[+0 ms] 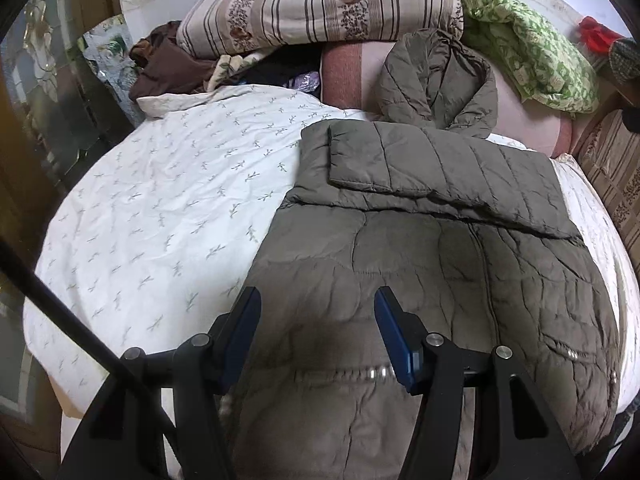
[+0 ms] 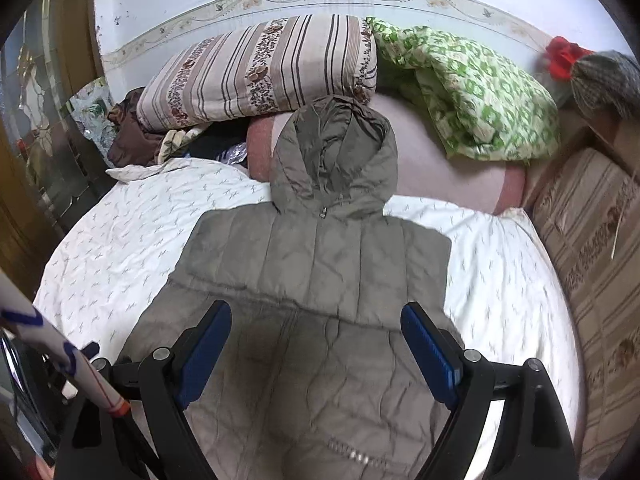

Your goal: Fold large clothes

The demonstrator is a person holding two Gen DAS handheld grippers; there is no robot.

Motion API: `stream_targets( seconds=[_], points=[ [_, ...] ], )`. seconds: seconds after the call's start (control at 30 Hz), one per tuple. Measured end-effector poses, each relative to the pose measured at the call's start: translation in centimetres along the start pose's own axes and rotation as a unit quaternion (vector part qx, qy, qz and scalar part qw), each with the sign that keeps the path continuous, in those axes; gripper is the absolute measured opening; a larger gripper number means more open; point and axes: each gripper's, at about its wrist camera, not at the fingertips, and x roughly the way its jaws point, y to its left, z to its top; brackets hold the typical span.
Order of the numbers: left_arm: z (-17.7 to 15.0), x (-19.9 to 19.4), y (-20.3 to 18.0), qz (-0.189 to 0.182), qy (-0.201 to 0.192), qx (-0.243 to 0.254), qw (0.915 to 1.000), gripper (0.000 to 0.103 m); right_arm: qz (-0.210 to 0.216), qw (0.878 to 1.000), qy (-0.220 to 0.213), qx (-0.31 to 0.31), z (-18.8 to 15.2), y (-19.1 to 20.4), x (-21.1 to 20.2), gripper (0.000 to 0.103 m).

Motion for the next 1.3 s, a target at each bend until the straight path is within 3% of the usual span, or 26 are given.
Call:
stream_targets(
  seconds=[0.17,0.33,0.5,0.57,0.7,0.83,0.93,1.0,1.07,1.3],
  points=[
    [2.6,4.0,-0.4,-0.004,-0.003,-0.006,1.0,0.058,-0.014,1.0,0.013,-0.006,4.0,0.4,4.8,0.09],
    [4.8,7.7,-0.3,-0.017,0.001,-0.01,0.9998,0.058,-0.038,0.999,0.02,0.013,10.1,-0.1,11.2,0.09],
    [3.7,9.4,0.9,-0.017,-0.012,-0.006,0.9998,0.058,-0.076,0.997,0.01,0.027,17.0,-0.1,18.3,0.09],
    [3.2,10.1,1.3,-0.009,-0.014,-0.007,0.9998,0.058,-0.073,0.996,0.007,0.053,19.8,0.2,21.3,0.09],
    [3.2,11.3,1.9,-0.027,0.001,-0.017,0.9995,0.058,-0.046,0.994,0.009,0.095,23.9,1.8,26.5,0.09],
    [3.0,12.0,2.4,-0.035,0.011,-0.021,0.9991,0.058,-0.038,0.994,0.014,0.104,26.8,4.7,31.9,0.09],
    [2.9,12.2,2.4,-0.042,0.017,-0.021,0.9988,0.058,-0.082,0.992,0.017,0.09,27.3,6.0,34.9,0.09],
    [2.9,12.1,2.3,-0.049,0.016,-0.02,0.9985,0.058,-0.122,0.989,0.025,0.077,27.2,6.1,36.4,0.079],
    [2.9,12.1,2.2,-0.053,0.016,-0.016,0.9983,0.058,-0.1,0.99,0.057,0.082,26.5,5.5,37.2,0.009],
    [3.0,11.3,2.6,-0.074,0.021,-0.032,0.9965,0.058,-0.07,0.996,0.031,0.05,24.1,5.9,28.8,0.005]
  ],
)
